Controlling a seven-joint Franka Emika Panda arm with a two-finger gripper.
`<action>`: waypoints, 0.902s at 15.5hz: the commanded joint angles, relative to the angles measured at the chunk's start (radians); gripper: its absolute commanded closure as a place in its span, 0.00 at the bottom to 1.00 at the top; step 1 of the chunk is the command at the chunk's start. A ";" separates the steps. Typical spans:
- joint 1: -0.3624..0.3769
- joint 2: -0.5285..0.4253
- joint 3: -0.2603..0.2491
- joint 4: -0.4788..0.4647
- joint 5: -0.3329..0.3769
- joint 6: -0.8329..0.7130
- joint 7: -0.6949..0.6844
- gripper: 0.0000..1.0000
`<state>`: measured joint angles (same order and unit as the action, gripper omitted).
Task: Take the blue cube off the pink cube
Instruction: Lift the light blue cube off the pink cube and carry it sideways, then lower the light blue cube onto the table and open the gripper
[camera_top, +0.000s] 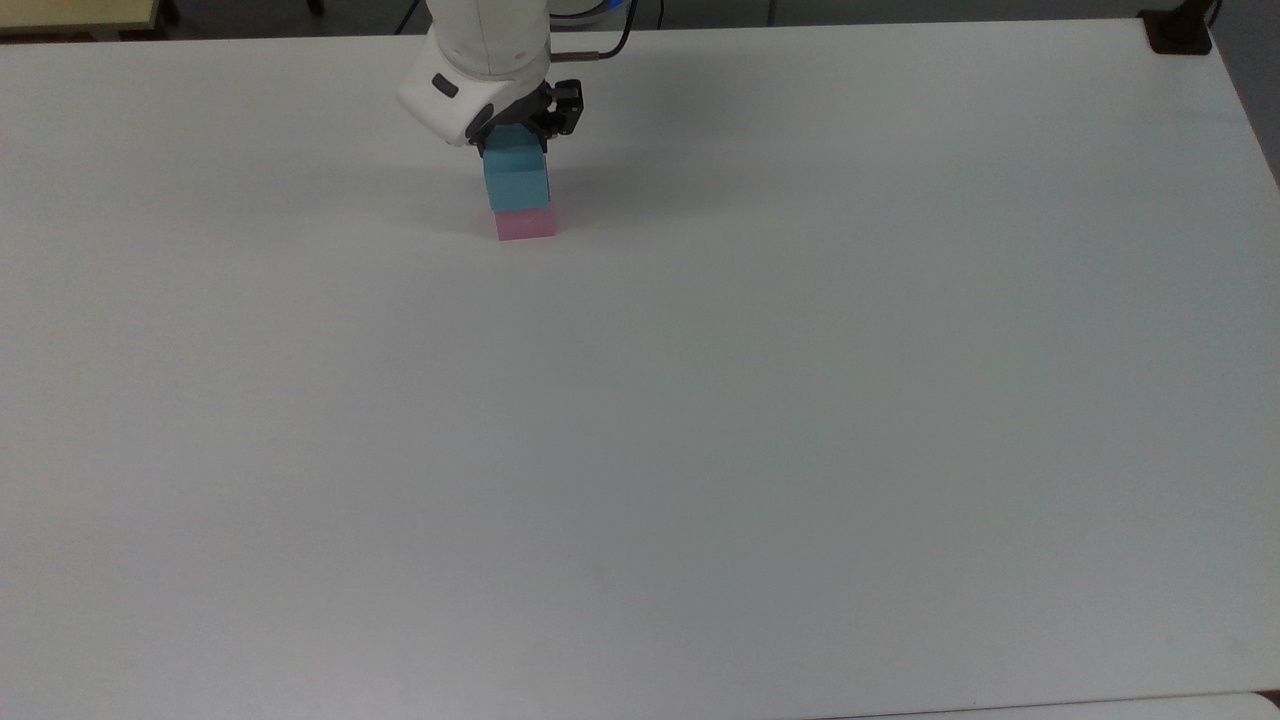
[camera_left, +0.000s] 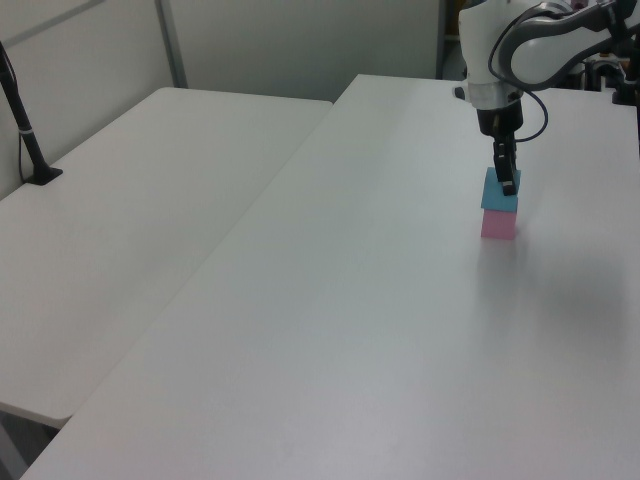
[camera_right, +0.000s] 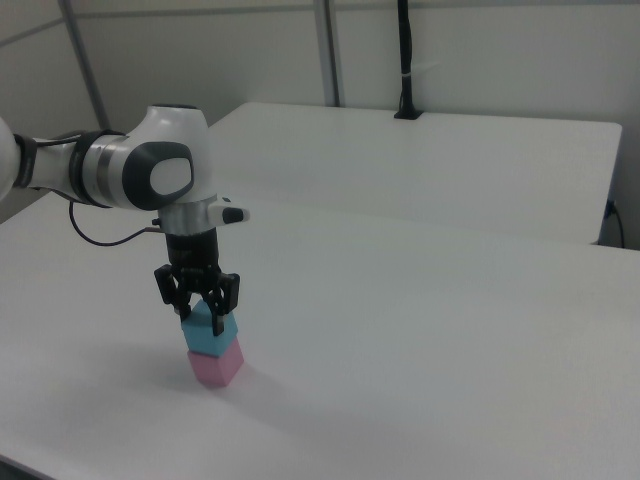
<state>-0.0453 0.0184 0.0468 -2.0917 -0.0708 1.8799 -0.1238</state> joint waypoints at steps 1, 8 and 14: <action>-0.004 -0.012 -0.004 0.053 -0.011 -0.033 0.000 0.47; -0.165 0.122 -0.004 0.324 -0.004 -0.123 -0.171 0.47; -0.303 0.262 -0.008 0.340 -0.069 0.028 -0.263 0.47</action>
<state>-0.3081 0.2045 0.0381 -1.7850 -0.1133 1.8475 -0.3463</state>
